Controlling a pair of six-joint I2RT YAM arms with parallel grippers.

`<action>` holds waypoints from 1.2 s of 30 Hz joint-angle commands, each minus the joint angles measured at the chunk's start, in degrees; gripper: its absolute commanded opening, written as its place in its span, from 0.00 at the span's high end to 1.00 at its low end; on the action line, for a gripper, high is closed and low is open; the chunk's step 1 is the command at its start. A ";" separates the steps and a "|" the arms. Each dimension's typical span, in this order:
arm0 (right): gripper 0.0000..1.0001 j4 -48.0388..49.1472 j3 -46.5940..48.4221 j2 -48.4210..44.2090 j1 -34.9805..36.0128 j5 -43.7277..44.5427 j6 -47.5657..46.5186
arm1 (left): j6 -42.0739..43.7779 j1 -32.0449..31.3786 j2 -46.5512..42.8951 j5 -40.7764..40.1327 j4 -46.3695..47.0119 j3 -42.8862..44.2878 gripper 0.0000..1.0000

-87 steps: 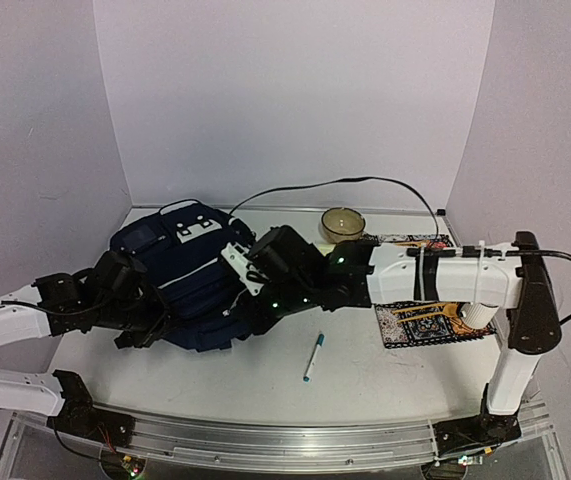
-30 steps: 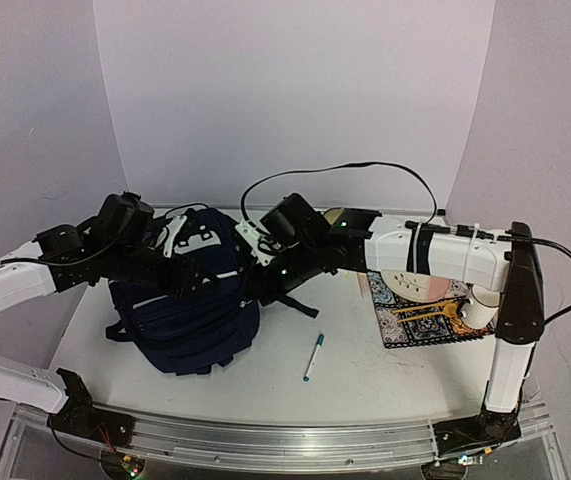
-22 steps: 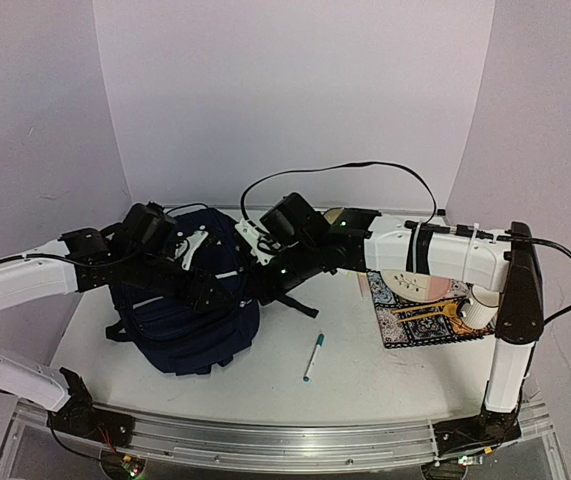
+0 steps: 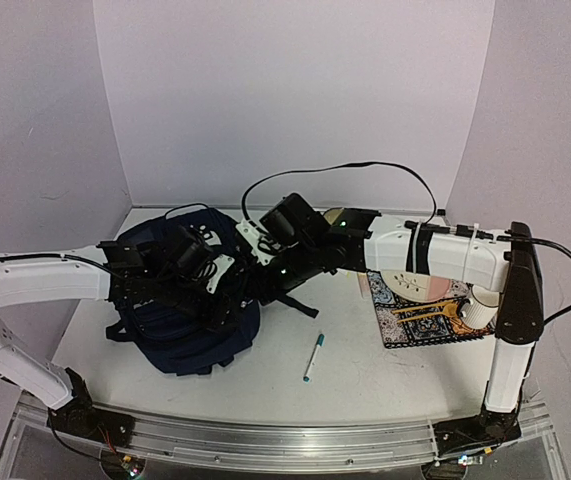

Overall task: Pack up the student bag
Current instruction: Hold the lower front pocket of the student bag, then zip the student bag into the largest pocket of the bag.

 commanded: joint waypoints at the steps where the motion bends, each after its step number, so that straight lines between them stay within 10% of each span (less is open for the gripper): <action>1: 1.00 3.33 0.91 -2.59 0.31 1.48 0.27 | 0.82 0.15 -0.47 -5.71 -1.93 1.86 0.87; 4: 1.00 3.25 -0.51 -3.43 0.14 4.46 -0.31 | 1.42 0.19 -1.50 -4.63 -4.43 3.96 1.00; 19: 1.00 7.71 -8.48 -6.18 -9.55 12.92 -3.38 | -3.15 0.23 -9.76 -9.86 -29.82 14.23 1.00; 36: 1.00 13.92 -2.81 2.97 -21.42 3.74 -5.12 | -9.15 0.23 -18.62 -13.32 -40.50 21.43 1.00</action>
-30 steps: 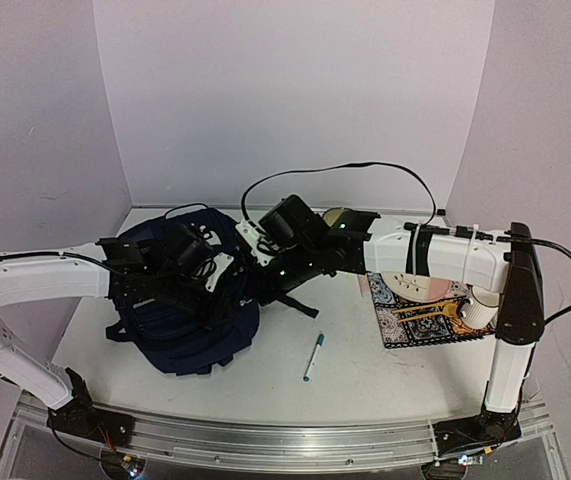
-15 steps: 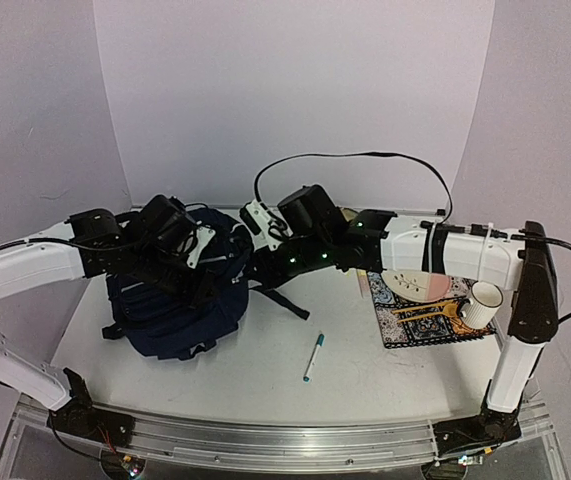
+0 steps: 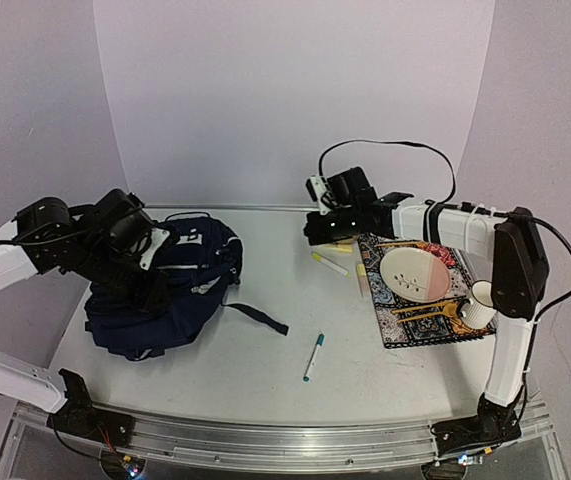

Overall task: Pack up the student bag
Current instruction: Zip the student bag into the largest pocket of the bag.

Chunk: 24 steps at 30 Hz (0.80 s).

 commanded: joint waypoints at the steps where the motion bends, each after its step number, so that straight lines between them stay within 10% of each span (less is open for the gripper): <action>1: 1.00 -1.85 3.09 1.21 -0.06 -5.16 -2.59 | -2.50 0.09 -3.80 -1.82 -1.73 6.73 1.00; 4: 0.98 1.55 -0.03 -1.08 1.53 -12.98 -4.19 | -1.91 0.12 -2.30 -0.28 -1.09 7.72 1.00; 14: 0.35 10.61 -7.76 -5.71 13.28 -18.44 -27.38 | 4.17 0.12 1.34 4.19 0.38 10.72 1.00; 24: 0.35 17.52 -8.91 -5.38 16.49 -17.75 -41.92 | 6.56 0.09 2.08 10.88 1.36 10.29 1.00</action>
